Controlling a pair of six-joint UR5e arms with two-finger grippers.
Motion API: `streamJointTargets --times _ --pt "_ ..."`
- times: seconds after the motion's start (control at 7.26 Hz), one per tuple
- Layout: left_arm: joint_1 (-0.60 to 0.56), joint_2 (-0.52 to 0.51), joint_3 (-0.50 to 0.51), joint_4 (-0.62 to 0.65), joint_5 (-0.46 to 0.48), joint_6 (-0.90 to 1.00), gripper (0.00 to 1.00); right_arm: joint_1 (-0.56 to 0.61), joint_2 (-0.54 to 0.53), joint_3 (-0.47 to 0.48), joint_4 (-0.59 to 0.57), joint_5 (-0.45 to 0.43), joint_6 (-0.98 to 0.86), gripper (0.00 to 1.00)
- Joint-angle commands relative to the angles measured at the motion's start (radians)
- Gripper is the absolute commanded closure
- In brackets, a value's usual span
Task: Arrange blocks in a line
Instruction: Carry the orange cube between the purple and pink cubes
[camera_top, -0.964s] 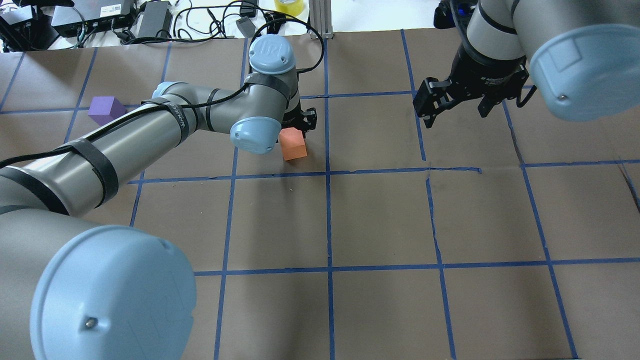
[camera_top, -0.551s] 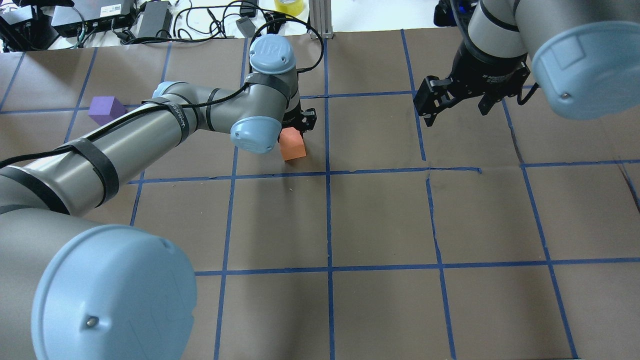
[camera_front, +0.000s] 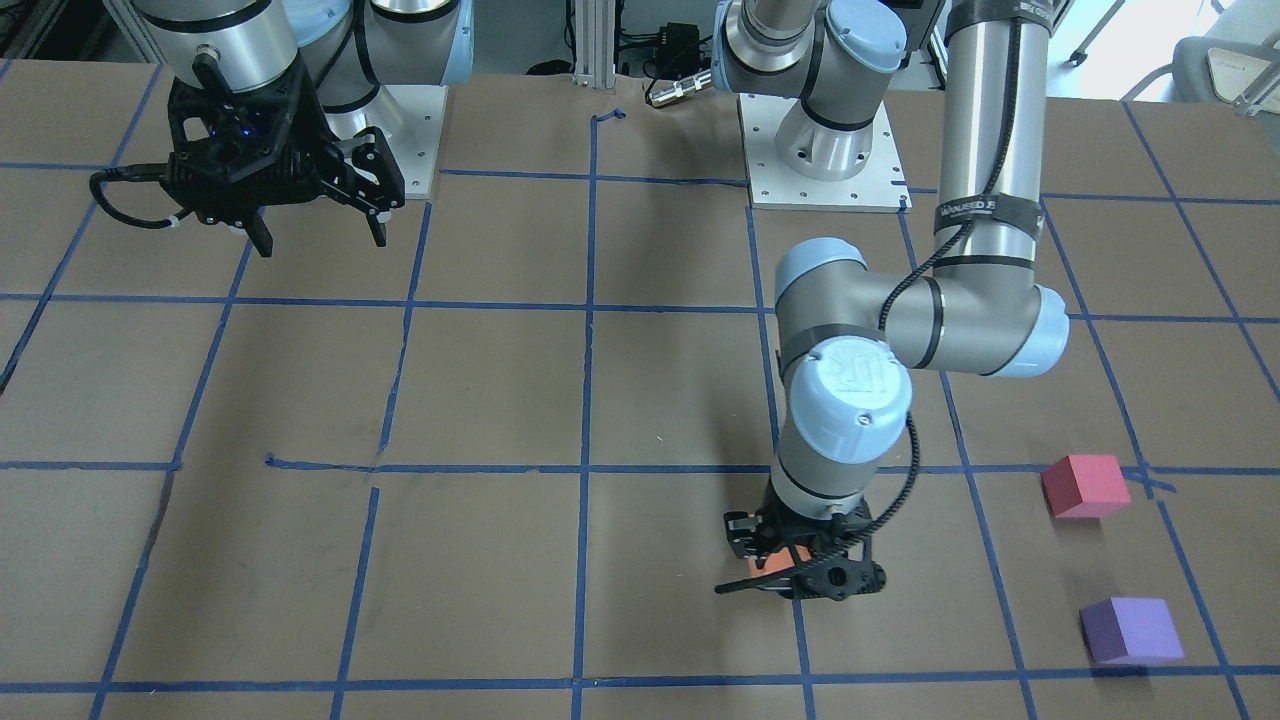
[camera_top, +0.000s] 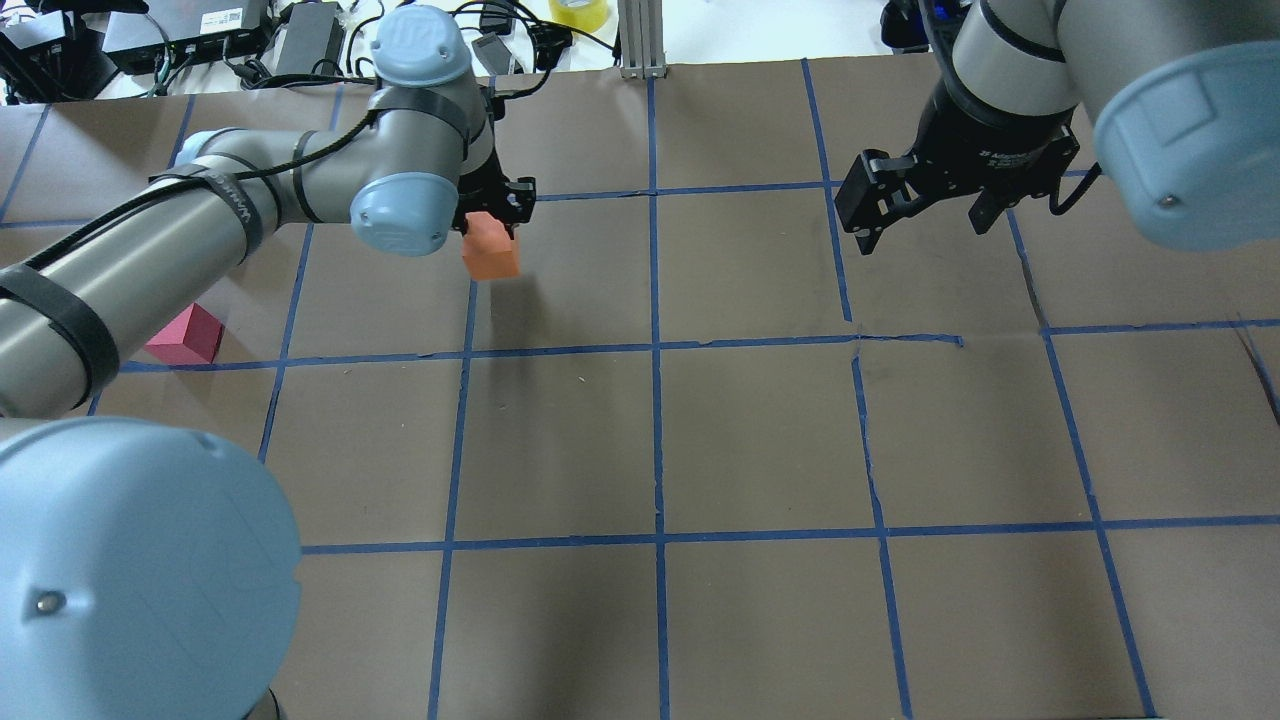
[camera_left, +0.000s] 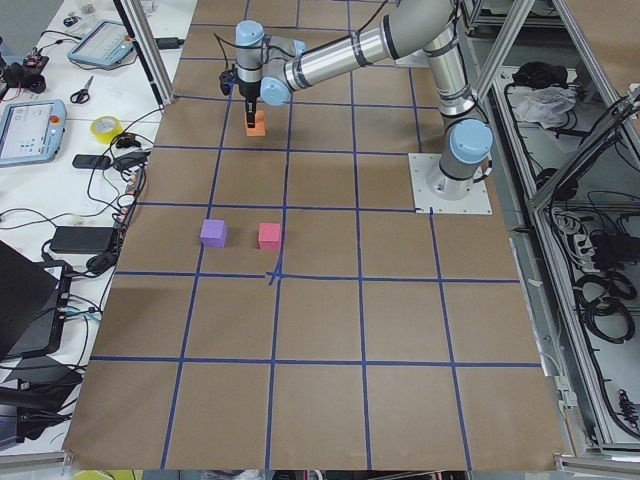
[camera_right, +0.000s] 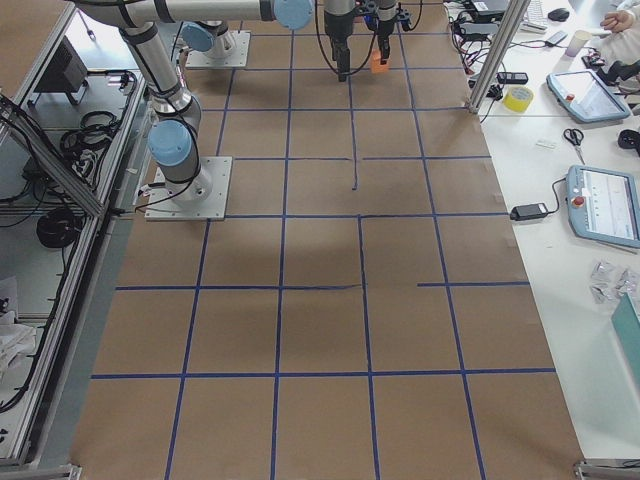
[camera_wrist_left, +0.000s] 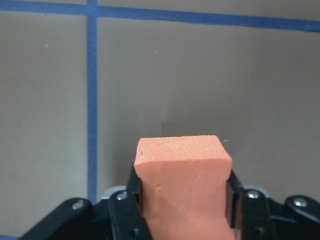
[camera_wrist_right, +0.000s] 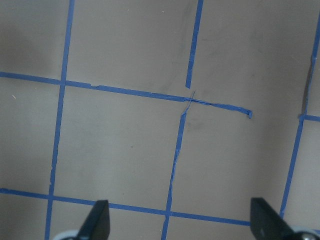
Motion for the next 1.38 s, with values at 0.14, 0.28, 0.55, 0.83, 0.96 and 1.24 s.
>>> streamJointTargets --times 0.14,0.28,0.55,0.83,0.96,1.24 --pt "0.212 -0.006 0.019 -0.007 -0.102 0.204 1.00 -0.001 -0.010 0.000 0.044 -0.004 0.036 0.00" --pt "0.277 -0.021 0.045 -0.016 -0.100 0.325 1.00 0.000 -0.011 0.002 0.054 -0.005 0.062 0.00" --pt "0.357 -0.025 0.068 -0.116 -0.081 0.437 1.00 0.000 -0.011 0.002 0.056 -0.007 0.070 0.00" --pt "0.385 -0.040 0.078 -0.116 0.011 0.581 1.00 0.000 -0.011 0.003 0.061 -0.007 0.069 0.00" --pt "0.385 -0.058 0.091 -0.110 0.033 0.585 1.00 0.000 -0.011 0.003 0.059 -0.007 0.069 0.00" --pt "0.389 -0.069 0.101 -0.109 0.033 0.599 1.00 0.000 -0.007 0.002 0.042 -0.005 0.067 0.00"
